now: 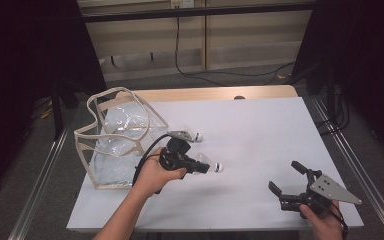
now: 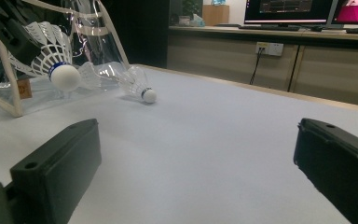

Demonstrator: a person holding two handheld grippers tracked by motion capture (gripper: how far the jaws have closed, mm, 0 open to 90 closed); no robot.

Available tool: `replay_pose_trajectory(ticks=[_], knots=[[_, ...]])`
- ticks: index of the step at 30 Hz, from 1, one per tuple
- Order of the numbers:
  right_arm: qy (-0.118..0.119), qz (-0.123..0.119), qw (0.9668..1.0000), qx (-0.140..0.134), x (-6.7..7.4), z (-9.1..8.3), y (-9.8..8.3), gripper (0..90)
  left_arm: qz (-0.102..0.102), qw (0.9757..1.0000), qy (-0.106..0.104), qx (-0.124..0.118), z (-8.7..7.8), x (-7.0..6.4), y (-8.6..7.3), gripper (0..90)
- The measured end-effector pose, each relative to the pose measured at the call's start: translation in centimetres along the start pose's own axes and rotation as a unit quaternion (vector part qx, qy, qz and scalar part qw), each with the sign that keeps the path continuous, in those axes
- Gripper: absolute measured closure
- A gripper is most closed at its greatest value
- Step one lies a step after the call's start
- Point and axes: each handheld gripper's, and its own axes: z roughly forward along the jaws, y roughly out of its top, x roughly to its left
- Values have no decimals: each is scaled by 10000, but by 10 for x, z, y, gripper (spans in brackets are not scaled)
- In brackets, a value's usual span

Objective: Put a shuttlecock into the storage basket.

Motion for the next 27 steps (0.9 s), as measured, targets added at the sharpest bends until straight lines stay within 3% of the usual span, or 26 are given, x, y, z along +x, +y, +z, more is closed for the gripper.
replay_pose_trajectory(ticks=[11, 27], knots=[[5, 1, 10000, -1, 0, 0, 0, 5, 20, 9999, 109, 87, -12, -1, 12, 900], [17, 2, 10000, 2, 0, 0, 0, 5, -67, 9998, 94, 171, -30, -1, 26, 900]])
